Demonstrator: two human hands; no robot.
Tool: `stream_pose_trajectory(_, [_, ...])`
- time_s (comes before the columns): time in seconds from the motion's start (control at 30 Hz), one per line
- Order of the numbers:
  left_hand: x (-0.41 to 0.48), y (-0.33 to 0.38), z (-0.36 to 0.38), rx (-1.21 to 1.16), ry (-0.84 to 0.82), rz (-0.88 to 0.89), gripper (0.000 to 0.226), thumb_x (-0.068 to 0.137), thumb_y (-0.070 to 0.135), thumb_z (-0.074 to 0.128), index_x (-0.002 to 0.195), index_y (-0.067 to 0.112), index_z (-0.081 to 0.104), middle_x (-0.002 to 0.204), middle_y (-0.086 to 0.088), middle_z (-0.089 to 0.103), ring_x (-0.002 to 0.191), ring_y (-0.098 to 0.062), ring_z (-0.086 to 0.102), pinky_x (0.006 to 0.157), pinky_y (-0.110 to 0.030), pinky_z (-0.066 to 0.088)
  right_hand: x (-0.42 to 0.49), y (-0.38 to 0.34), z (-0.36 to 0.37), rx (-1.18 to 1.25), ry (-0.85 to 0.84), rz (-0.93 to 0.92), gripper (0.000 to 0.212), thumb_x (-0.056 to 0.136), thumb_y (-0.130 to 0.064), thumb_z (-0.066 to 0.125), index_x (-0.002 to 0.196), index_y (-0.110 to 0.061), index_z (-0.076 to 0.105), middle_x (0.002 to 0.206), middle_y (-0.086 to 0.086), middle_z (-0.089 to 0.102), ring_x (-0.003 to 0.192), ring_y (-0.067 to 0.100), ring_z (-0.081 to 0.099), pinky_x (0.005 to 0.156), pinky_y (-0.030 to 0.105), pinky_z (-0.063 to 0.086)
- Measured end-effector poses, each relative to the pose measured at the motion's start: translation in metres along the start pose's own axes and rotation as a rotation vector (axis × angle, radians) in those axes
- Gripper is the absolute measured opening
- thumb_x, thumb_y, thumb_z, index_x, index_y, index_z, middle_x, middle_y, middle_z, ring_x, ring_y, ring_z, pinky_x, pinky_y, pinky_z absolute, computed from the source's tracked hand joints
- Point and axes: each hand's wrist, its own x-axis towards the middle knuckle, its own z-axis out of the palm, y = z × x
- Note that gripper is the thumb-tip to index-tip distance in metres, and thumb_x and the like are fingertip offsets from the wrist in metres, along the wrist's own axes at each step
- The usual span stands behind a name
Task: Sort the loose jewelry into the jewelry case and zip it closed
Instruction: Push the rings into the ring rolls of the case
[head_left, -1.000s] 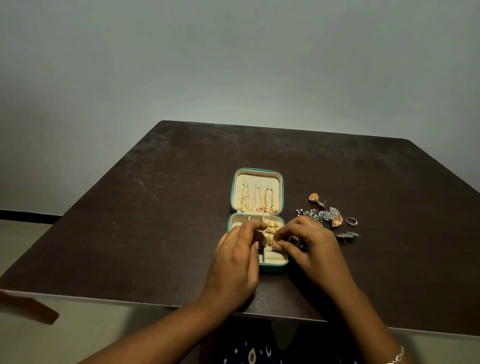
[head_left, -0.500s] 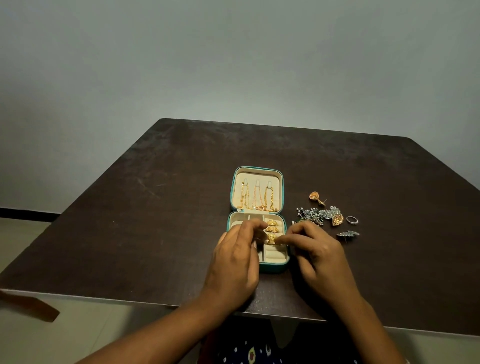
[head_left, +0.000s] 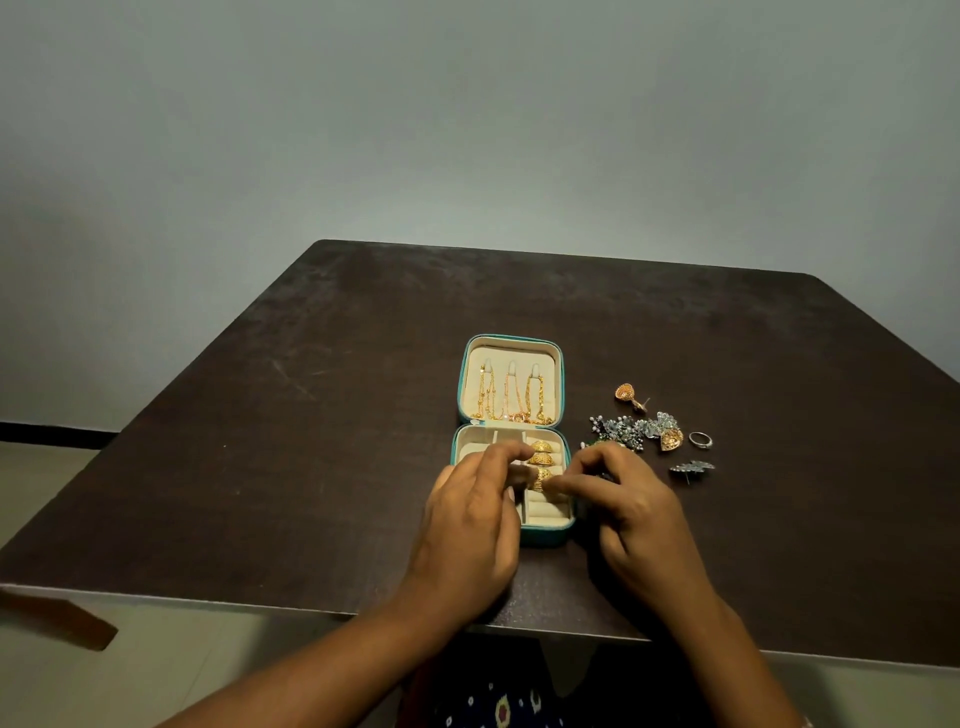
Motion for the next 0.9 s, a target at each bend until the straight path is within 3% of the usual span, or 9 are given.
stream_pose_trajectory(0.1, [0.000, 0.001, 0.000, 0.001, 0.000, -0.002, 0.037, 0.079, 0.023, 0.034, 0.114, 0.033, 0.041, 0.098, 0.005, 0.066, 0.078, -0.005, 0.052, 0.068, -0.009, 0.031, -0.001, 0.000, 0.000, 0.019, -0.006, -0.001, 0.043, 0.071, -0.011, 0.032, 0.089, -0.016, 0.072, 0.087, -0.002, 0.058, 0.079, 0.011, 0.053, 0.061, 0.021, 0.042])
stream_pose_trajectory(0.23, [0.001, -0.001, 0.000, -0.033, -0.015, 0.000, 0.037, 0.080, 0.025, 0.033, 0.115, 0.036, 0.039, 0.102, 0.009, 0.067, 0.087, -0.004, 0.059, 0.071, -0.014, 0.037, 0.001, 0.006, -0.014, 0.225, 0.034, 0.152, 0.036, 0.076, -0.004, 0.045, 0.098, -0.020, 0.069, 0.094, -0.007, 0.062, 0.090, 0.004, 0.056, 0.074, 0.010, 0.042])
stream_pose_trajectory(0.33, [0.001, -0.002, 0.001, -0.035, -0.002, 0.011, 0.038, 0.081, 0.025, 0.032, 0.116, 0.036, 0.039, 0.103, 0.011, 0.067, 0.090, -0.003, 0.060, 0.076, -0.013, 0.036, 0.007, 0.032, -0.039, 0.128, 0.122, 0.296, 0.021, 0.080, -0.008, 0.057, 0.092, -0.020, 0.070, 0.090, -0.007, 0.065, 0.082, 0.003, 0.059, 0.072, 0.006, 0.042])
stream_pose_trajectory(0.47, [0.002, -0.002, 0.001, -0.019, 0.009, 0.028, 0.037, 0.081, 0.024, 0.033, 0.116, 0.033, 0.041, 0.101, 0.011, 0.067, 0.086, -0.003, 0.057, 0.072, -0.010, 0.034, 0.015, 0.076, -0.069, -0.184, 0.025, 0.539, 0.020, 0.080, -0.001, 0.064, 0.088, -0.018, 0.071, 0.095, 0.003, 0.065, 0.084, 0.015, 0.061, 0.077, 0.030, 0.048])
stream_pose_trajectory(0.53, [0.002, -0.002, 0.001, -0.008, 0.012, 0.027, 0.037, 0.081, 0.025, 0.032, 0.116, 0.032, 0.041, 0.100, 0.008, 0.067, 0.084, -0.006, 0.059, 0.070, -0.012, 0.035, 0.019, 0.087, -0.075, -0.244, -0.063, 0.600, 0.018, 0.080, -0.005, 0.066, 0.091, -0.018, 0.071, 0.098, 0.005, 0.064, 0.088, 0.017, 0.059, 0.080, 0.034, 0.048])
stream_pose_trajectory(0.67, [0.000, -0.003, 0.001, -0.006, 0.007, 0.035, 0.038, 0.081, 0.024, 0.032, 0.117, 0.033, 0.040, 0.101, 0.006, 0.067, 0.084, -0.008, 0.060, 0.072, -0.013, 0.037, 0.022, 0.098, -0.072, -0.334, -0.164, 0.569, 0.017, 0.080, -0.014, 0.068, 0.094, -0.023, 0.071, 0.098, 0.002, 0.061, 0.092, 0.020, 0.056, 0.073, 0.032, 0.044])
stream_pose_trajectory(0.9, [0.001, -0.003, 0.002, -0.011, 0.035, 0.055, 0.034, 0.082, 0.023, 0.034, 0.114, 0.031, 0.043, 0.099, 0.007, 0.065, 0.085, -0.004, 0.057, 0.072, -0.022, 0.043, 0.018, 0.106, -0.064, -0.352, -0.073, 0.511, 0.006, 0.083, -0.013, 0.065, 0.086, -0.014, 0.070, 0.094, 0.005, 0.064, 0.089, 0.023, 0.058, 0.071, 0.033, 0.045])
